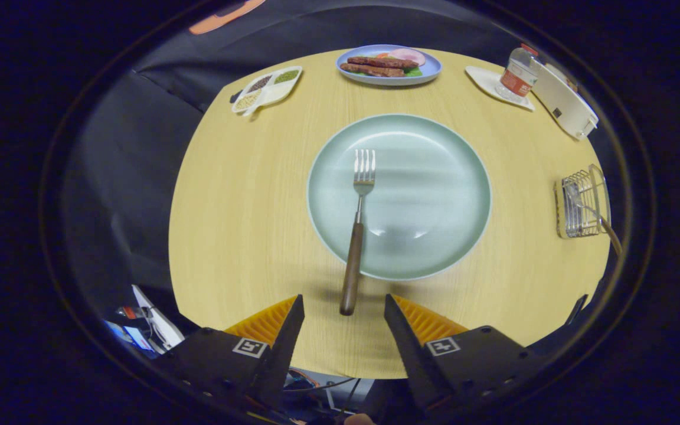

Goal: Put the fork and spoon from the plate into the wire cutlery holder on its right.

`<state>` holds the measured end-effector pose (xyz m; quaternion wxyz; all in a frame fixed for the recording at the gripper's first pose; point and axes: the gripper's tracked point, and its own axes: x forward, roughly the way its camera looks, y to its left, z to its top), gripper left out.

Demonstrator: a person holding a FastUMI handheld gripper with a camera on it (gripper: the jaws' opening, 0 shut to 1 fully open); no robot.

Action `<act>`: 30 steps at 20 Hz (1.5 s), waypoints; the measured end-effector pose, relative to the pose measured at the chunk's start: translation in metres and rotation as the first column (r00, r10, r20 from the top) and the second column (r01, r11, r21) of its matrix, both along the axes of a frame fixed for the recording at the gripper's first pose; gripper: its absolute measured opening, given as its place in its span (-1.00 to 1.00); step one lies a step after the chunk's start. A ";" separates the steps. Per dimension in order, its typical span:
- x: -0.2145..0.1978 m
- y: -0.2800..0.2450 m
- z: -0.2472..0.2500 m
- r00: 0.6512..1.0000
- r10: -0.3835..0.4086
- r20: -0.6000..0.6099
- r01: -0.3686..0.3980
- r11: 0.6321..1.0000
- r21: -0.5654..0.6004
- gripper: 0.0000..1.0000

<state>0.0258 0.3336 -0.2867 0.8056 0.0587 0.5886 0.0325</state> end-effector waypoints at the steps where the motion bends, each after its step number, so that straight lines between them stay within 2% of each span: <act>1: 0.004 0.000 -0.008 1.000 -0.014 -0.008 0.014 1.000 -0.003 0.35; 2: 0.007 0.001 -0.011 1.000 -0.025 -0.013 0.025 1.000 -0.003 0.29; 4: 0.013 -0.001 -0.015 0.998 -0.052 -0.020 0.052 0.999 0.002 0.29; 6: 0.015 -0.001 -0.024 0.996 -0.079 -0.044 0.079 0.997 0.003 -0.25; 7: 0.014 0.000 -0.026 0.995 -0.084 -0.059 0.085 0.996 0.010 -0.29; 10: 0.012 -0.003 -0.025 0.992 -0.098 -0.079 0.100 0.995 0.016 -0.77; 12: 0.013 -0.006 -0.023 0.994 -0.079 -0.078 0.080 0.997 0.021 -0.78; 13: 0.012 -0.007 -0.019 0.994 -0.071 -0.078 0.073 0.997 0.030 -0.93; 17: 0.000 -0.019 0.010 0.997 -0.038 -0.072 0.043 0.996 0.073 -0.93; 22: -0.004 -0.052 0.061 1.000 -0.003 -0.005 0.003 0.995 0.101 -0.99; 27: -0.019 -0.091 0.107 1.000 -0.027 -0.014 0.029 0.986 0.163 -0.99; 30: -0.025 -0.141 0.148 0.998 -0.064 -0.001 0.063 0.984 0.168 -0.99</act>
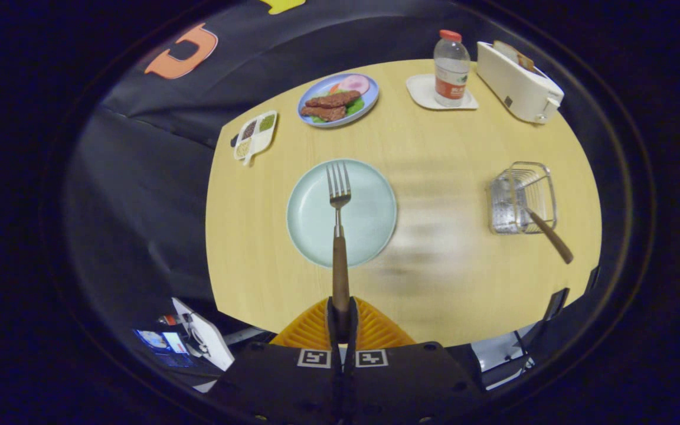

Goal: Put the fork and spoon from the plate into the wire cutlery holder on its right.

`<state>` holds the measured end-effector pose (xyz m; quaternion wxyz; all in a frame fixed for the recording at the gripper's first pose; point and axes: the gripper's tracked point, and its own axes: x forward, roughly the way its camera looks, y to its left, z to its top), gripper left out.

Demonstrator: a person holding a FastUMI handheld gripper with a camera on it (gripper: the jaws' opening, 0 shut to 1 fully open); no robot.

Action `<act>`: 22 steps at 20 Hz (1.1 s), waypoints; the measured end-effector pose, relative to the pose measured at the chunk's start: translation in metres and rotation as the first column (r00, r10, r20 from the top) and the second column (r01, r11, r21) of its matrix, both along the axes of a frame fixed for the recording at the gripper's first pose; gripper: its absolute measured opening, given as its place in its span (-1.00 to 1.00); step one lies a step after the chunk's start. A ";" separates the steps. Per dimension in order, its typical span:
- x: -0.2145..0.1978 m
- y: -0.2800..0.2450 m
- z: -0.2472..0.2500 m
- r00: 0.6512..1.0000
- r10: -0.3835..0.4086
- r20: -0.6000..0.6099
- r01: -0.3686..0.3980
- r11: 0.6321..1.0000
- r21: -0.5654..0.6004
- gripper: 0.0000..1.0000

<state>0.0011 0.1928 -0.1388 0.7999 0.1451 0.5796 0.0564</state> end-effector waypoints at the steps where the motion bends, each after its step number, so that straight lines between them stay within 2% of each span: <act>1: -0.002 -0.022 0.013 1.000 -0.019 0.005 0.020 1.000 -0.005 -0.99; 6: -0.001 -0.131 0.040 0.993 -0.121 0.001 0.120 0.989 -0.082 -0.99; 11: -0.016 -0.193 0.031 0.980 -0.176 -0.093 0.166 0.980 -0.106 -0.99; 14: -0.019 -0.204 0.021 0.968 -0.183 -0.170 0.169 0.981 -0.097 -0.99; 22: -0.017 -0.196 0.004 0.935 -0.133 -0.328 0.117 0.991 -0.069 -0.99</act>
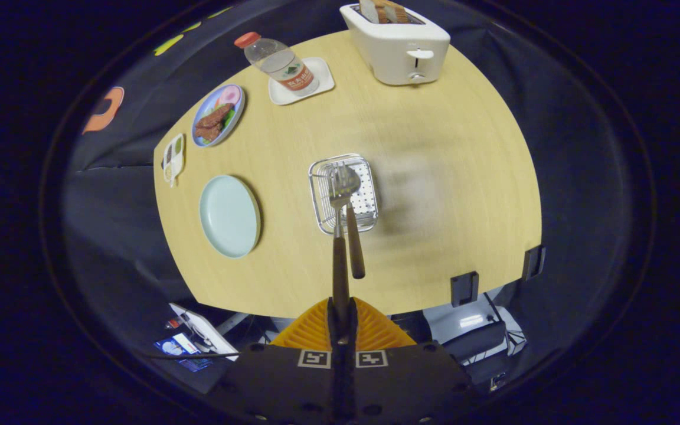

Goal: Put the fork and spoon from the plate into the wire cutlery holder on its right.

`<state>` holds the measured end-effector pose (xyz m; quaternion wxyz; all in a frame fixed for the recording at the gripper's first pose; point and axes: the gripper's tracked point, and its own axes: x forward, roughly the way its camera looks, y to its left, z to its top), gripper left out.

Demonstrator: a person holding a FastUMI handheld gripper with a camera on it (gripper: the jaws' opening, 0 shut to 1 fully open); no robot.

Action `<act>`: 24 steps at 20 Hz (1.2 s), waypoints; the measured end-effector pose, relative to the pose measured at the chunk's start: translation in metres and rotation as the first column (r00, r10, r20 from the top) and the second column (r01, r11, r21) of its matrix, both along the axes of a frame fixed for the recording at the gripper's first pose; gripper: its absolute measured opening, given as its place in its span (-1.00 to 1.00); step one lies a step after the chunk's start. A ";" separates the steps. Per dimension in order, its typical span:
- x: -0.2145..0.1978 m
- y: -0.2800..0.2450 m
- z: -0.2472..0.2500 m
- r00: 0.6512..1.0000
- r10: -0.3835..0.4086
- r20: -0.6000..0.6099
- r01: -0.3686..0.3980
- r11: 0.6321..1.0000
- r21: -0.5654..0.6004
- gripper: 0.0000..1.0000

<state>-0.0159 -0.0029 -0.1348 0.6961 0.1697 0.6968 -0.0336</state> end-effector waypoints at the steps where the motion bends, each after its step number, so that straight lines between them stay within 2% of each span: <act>1: -0.001 -0.001 -0.003 1.000 0.001 -0.026 -0.001 1.000 -0.004 -0.99; 8: 0.007 0.006 -0.007 0.990 0.016 -0.139 -0.021 0.999 -0.037 -0.99; 11: 0.015 0.011 -0.009 0.987 -0.003 -0.164 -0.002 1.000 -0.029 -0.96; 18: 0.037 0.004 -0.004 0.993 -0.046 -0.106 0.044 0.999 -0.022 -0.73; 20: 0.040 0.003 0.001 0.997 -0.049 -0.062 0.048 0.999 -0.011 -0.52; 21: 0.043 0.002 0.004 0.999 -0.043 -0.026 0.042 0.999 -0.013 -0.30; 24: 0.056 0.004 0.021 0.989 0.013 0.149 -0.005 0.999 -0.050 0.12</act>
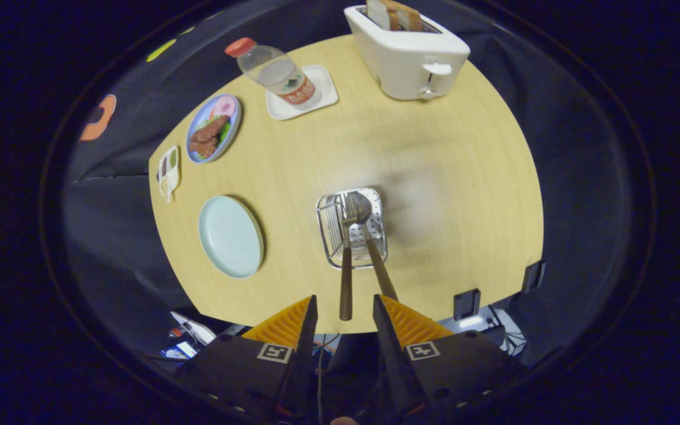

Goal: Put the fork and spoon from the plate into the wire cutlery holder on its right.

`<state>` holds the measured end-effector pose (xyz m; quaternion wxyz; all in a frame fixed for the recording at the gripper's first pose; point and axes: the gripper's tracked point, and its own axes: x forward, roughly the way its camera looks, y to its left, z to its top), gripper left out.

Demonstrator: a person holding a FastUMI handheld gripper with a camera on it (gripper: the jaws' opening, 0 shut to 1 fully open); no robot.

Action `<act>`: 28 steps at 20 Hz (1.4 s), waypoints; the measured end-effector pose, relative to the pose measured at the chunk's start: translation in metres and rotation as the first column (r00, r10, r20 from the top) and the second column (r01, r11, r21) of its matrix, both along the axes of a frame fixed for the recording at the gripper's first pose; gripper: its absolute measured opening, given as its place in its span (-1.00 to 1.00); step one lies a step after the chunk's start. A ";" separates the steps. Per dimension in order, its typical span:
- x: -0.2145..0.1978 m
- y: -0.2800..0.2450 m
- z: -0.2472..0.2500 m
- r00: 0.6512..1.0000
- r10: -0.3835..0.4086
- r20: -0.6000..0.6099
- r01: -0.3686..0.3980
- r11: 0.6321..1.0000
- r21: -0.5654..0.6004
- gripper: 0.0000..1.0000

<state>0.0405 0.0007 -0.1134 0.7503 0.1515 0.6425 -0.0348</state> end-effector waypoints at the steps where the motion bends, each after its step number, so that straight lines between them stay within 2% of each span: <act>1: 0.006 -0.001 0.010 0.997 0.014 0.075 -0.012 1.000 -0.018 0.28; 3: 0.017 0.000 0.034 0.967 0.048 0.249 -0.034 0.998 -0.059 0.51; 4: 0.024 0.002 0.048 0.937 0.066 0.344 -0.040 0.996 -0.082 0.55; 5: 0.031 0.007 0.064 0.887 0.093 0.452 -0.051 0.993 -0.105 0.74; 7: 0.039 0.010 0.096 0.759 0.155 0.633 -0.044 0.981 -0.187 0.80; 10: 0.027 0.019 0.144 0.568 0.189 0.801 0.010 0.972 -0.236 0.81; 12: 0.016 0.028 0.168 0.451 0.183 0.874 0.048 0.972 -0.229 0.81; 14: 0.003 0.036 0.188 0.349 0.168 0.922 0.087 0.974 -0.210 0.81; 16: -0.008 0.036 0.203 0.248 0.186 0.951 0.123 0.967 -0.221 0.80; 18: -0.022 0.044 0.214 0.173 0.226 0.959 0.144 0.957 -0.252 0.80; 19: -0.027 0.050 0.219 0.155 0.236 0.959 0.141 0.956 -0.258 0.80; 28: -0.019 0.080 0.205 0.133 0.259 0.957 0.111 0.955 -0.275 0.80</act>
